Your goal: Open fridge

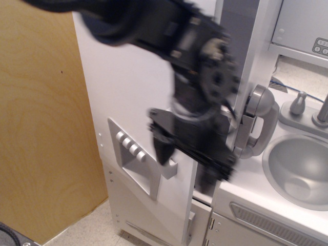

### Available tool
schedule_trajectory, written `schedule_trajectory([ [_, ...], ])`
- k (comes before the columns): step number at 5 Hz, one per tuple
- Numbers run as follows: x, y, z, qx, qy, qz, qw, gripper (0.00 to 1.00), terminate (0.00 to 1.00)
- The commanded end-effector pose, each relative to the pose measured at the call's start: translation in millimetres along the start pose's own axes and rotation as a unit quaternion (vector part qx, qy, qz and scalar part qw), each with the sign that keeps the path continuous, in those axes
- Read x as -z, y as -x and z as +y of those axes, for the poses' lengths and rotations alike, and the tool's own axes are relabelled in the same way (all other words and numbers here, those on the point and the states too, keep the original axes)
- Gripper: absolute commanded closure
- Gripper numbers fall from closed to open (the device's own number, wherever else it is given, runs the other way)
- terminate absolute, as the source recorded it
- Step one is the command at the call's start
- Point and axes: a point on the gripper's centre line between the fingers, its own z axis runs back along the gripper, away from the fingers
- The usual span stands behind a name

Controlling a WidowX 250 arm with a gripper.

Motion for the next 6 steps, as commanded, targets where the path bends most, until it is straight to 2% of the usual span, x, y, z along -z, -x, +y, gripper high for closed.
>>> schedule_trajectory([
  [1,-3,-23,-38,0.01,0.012,-0.008,0.9998,0.0,0.0],
  [2,-1,-40,-39,-0.002,0.007,-0.013,0.9999,0.0,0.0],
  [4,-6,-70,-16,-0.055,-0.002,-0.042,0.9976,0.0,0.0],
  [5,-7,-71,1,-0.08,-0.007,-0.044,0.9958,0.0,0.0],
  [6,-9,-58,13,-0.096,-0.014,-0.027,0.9949,0.0,0.0],
])
